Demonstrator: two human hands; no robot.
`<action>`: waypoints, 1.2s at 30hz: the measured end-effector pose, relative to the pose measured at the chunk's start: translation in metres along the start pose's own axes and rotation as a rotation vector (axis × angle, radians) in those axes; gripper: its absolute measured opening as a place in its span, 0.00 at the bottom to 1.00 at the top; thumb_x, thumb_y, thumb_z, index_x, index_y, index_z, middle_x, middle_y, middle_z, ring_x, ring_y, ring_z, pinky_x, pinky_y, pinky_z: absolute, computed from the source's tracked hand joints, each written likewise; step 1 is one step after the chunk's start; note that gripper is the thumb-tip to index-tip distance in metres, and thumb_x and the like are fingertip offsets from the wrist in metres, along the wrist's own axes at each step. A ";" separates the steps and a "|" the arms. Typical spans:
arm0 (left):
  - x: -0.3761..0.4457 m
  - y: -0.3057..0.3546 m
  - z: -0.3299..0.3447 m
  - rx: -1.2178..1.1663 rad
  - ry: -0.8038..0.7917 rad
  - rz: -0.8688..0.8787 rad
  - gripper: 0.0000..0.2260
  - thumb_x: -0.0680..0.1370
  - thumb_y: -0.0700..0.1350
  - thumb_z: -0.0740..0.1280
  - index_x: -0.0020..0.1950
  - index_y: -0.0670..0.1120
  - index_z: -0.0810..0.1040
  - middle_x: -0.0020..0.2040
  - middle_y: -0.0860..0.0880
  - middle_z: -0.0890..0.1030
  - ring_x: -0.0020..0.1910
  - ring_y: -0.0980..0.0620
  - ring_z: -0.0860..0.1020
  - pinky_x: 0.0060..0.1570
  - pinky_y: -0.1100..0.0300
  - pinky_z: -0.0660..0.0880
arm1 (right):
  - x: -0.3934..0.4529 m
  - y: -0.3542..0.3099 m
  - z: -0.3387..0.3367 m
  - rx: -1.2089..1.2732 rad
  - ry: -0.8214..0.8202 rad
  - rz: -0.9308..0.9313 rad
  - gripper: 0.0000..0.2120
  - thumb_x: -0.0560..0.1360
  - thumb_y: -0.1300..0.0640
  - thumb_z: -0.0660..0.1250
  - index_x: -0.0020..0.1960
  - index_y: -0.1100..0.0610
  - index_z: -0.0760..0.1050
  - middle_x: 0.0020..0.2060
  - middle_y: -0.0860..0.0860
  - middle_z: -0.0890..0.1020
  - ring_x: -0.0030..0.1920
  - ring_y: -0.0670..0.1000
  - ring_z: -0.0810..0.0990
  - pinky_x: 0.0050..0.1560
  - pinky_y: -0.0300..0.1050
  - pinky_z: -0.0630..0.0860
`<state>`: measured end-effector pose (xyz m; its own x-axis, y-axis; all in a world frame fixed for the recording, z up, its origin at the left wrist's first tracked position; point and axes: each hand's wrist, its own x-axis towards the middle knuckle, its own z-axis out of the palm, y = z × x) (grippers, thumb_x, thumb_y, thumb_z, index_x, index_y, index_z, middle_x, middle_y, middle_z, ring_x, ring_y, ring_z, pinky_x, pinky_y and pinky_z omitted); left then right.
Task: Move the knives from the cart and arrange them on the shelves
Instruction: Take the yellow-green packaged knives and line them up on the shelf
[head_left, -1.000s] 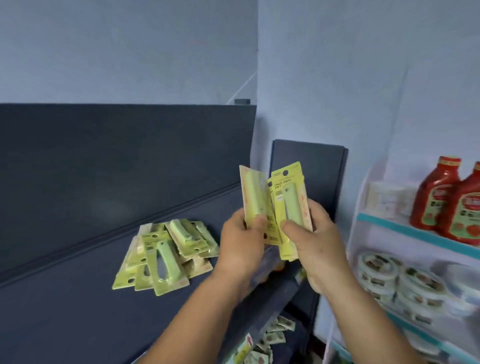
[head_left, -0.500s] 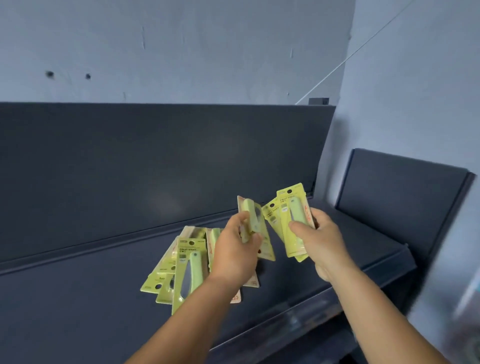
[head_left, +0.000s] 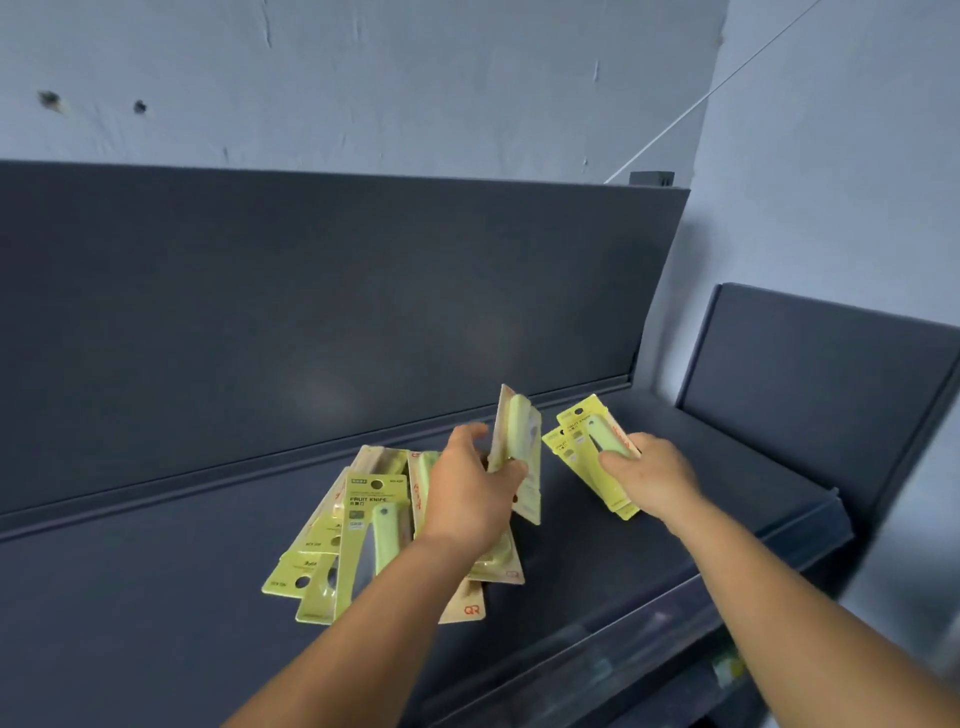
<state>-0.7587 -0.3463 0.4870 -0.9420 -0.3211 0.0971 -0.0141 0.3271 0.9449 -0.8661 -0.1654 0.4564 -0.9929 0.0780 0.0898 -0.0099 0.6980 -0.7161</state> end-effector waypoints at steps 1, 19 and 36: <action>0.004 -0.001 0.000 0.014 0.004 -0.010 0.17 0.77 0.44 0.69 0.65 0.47 0.72 0.48 0.55 0.79 0.44 0.54 0.80 0.47 0.57 0.78 | 0.006 0.002 0.000 -0.063 -0.027 0.013 0.09 0.75 0.51 0.63 0.46 0.57 0.75 0.40 0.54 0.79 0.41 0.56 0.77 0.31 0.41 0.67; 0.017 -0.010 -0.046 0.436 0.177 -0.058 0.25 0.77 0.53 0.66 0.72 0.51 0.66 0.65 0.53 0.74 0.60 0.50 0.75 0.50 0.58 0.75 | 0.008 -0.071 0.036 -0.171 -0.423 -0.644 0.10 0.74 0.51 0.67 0.55 0.48 0.75 0.49 0.47 0.79 0.47 0.51 0.78 0.47 0.48 0.74; -0.028 -0.042 -0.097 0.799 0.280 -0.147 0.18 0.78 0.53 0.62 0.65 0.46 0.71 0.58 0.45 0.77 0.56 0.44 0.76 0.49 0.56 0.72 | -0.087 -0.128 0.083 -0.299 -0.527 -0.883 0.24 0.81 0.51 0.54 0.76 0.47 0.57 0.75 0.45 0.60 0.73 0.51 0.59 0.73 0.48 0.57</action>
<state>-0.6996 -0.4374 0.4751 -0.7963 -0.5825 0.1634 -0.4605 0.7587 0.4608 -0.7879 -0.3209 0.4829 -0.5749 -0.8076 0.1317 -0.7918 0.5085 -0.3382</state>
